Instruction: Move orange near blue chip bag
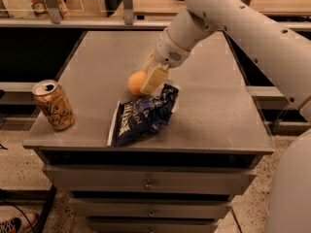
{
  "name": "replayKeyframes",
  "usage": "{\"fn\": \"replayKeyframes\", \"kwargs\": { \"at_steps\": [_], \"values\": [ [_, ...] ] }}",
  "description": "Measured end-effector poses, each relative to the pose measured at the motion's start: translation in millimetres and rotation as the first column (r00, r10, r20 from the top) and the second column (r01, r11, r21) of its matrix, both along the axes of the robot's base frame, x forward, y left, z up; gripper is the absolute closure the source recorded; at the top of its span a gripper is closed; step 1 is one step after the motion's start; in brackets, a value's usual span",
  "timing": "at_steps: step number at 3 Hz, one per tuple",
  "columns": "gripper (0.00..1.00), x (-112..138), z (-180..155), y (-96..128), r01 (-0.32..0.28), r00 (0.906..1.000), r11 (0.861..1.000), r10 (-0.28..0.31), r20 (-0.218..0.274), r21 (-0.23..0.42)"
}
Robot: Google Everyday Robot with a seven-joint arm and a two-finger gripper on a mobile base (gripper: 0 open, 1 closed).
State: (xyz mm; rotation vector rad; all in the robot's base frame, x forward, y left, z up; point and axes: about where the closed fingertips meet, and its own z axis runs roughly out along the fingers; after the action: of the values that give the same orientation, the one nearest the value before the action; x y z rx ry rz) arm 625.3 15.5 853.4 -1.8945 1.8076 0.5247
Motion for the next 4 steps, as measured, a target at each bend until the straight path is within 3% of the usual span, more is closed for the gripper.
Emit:
{"fn": "replayKeyframes", "kwargs": {
  "at_steps": [2,4],
  "values": [
    [0.01,-9,1,2,-0.028,0.9996,0.999,0.028,0.009,-0.02],
    [0.0,-1,35,-11,-0.024,0.9992,1.0,0.025,0.031,-0.02]
  ]
}}
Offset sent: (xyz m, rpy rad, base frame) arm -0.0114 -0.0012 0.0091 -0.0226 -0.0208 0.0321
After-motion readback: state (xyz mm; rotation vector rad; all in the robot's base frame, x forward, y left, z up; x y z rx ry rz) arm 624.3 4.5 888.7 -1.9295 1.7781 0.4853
